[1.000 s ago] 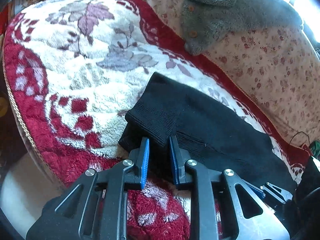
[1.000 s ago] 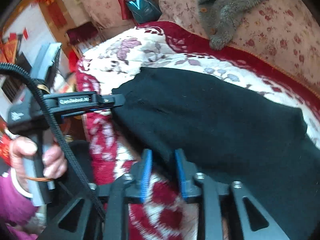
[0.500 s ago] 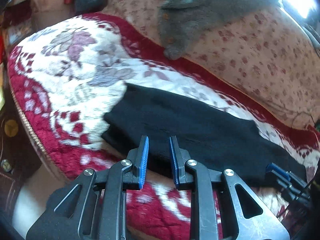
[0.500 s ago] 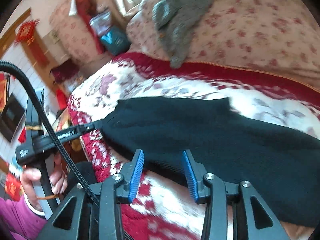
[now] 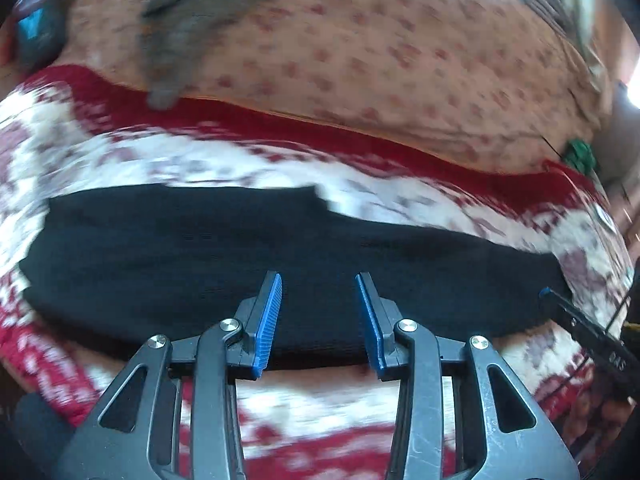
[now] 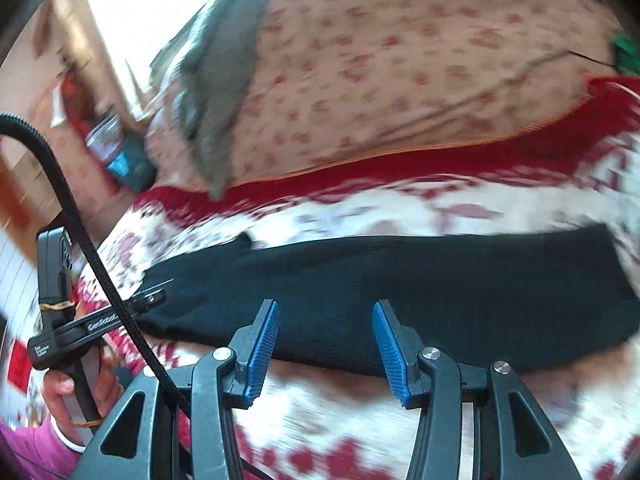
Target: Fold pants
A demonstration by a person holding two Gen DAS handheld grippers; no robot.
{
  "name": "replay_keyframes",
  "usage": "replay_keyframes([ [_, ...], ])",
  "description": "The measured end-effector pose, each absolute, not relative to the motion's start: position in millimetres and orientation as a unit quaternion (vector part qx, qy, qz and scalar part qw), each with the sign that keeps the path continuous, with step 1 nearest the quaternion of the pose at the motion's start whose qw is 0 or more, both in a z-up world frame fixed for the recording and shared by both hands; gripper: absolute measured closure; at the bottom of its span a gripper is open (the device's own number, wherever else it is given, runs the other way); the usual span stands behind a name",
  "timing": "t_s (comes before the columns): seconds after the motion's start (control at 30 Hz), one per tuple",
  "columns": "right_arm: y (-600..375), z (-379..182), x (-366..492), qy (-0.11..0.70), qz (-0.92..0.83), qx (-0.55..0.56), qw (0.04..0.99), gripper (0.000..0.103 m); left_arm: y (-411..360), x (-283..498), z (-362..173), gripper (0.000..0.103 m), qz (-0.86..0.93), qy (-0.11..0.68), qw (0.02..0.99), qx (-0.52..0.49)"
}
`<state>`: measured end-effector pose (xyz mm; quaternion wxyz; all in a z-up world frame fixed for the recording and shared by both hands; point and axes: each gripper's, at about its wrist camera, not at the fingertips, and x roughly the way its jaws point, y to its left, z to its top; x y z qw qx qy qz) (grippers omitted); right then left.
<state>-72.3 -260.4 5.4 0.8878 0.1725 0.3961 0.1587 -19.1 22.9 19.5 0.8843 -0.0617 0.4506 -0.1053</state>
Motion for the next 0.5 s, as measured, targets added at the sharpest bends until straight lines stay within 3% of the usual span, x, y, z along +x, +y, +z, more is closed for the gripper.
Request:
replay_keyframes([
  [0.5,-411,-25,-130,0.415,0.022,0.296,0.86,0.053,-155,28,11,0.062,-0.326,0.492,0.808,0.01],
])
